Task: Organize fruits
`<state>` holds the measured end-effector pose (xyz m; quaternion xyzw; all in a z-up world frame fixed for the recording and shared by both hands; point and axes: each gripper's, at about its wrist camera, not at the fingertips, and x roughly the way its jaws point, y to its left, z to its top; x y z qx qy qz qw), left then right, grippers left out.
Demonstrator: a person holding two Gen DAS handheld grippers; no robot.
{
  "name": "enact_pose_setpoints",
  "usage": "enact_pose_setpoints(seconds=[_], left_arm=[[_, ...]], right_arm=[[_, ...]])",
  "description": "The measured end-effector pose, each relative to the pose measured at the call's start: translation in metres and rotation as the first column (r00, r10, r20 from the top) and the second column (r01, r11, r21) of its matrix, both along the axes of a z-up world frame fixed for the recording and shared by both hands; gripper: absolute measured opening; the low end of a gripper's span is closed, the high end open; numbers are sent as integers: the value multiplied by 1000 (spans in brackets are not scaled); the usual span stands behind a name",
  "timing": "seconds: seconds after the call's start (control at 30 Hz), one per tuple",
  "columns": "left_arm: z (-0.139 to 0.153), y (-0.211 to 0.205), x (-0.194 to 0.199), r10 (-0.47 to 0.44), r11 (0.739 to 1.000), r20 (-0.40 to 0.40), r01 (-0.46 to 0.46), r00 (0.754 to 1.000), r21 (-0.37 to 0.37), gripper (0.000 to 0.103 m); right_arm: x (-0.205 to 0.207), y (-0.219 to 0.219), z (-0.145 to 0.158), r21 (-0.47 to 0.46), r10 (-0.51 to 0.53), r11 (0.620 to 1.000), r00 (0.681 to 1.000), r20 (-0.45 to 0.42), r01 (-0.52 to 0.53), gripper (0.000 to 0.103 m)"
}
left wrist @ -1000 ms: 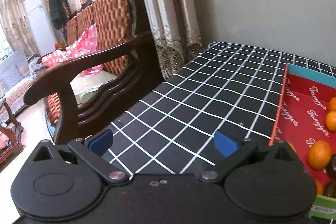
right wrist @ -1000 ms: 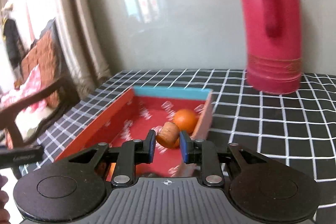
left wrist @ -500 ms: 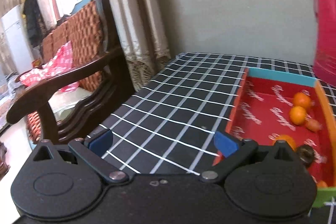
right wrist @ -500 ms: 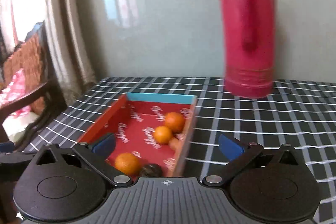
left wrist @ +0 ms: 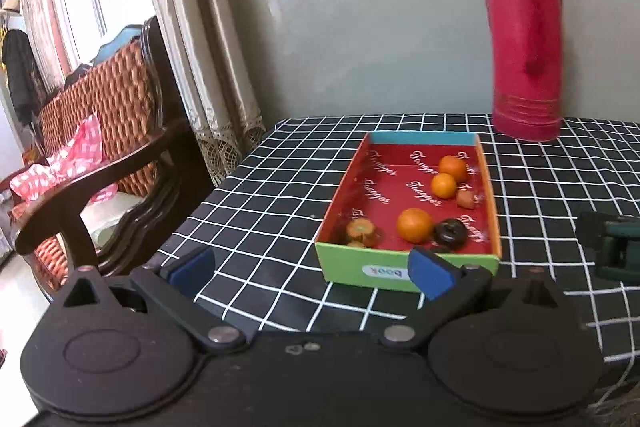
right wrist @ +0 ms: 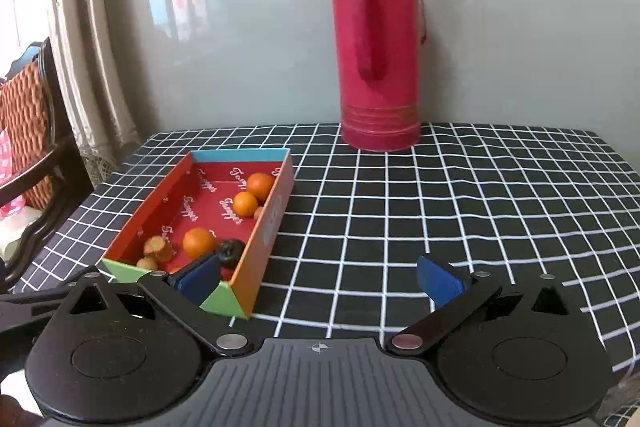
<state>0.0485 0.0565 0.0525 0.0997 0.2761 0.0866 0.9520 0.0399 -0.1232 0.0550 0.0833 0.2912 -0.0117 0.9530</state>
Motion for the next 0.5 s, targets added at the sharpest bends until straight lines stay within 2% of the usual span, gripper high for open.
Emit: enact_pose_setpoints(seconds=[0.23, 0.5], left_arm=[[6, -2, -14, 3, 1000, 18, -3, 1000, -7, 97], [8, -2, -19, 3, 1000, 26, -3, 1000, -17, 97]], right_arm=[[-31, -8, 1, 10, -29, 1000, 1000, 8, 29, 103], [-41, -7, 4, 6, -32, 999, 999, 22, 32, 103]])
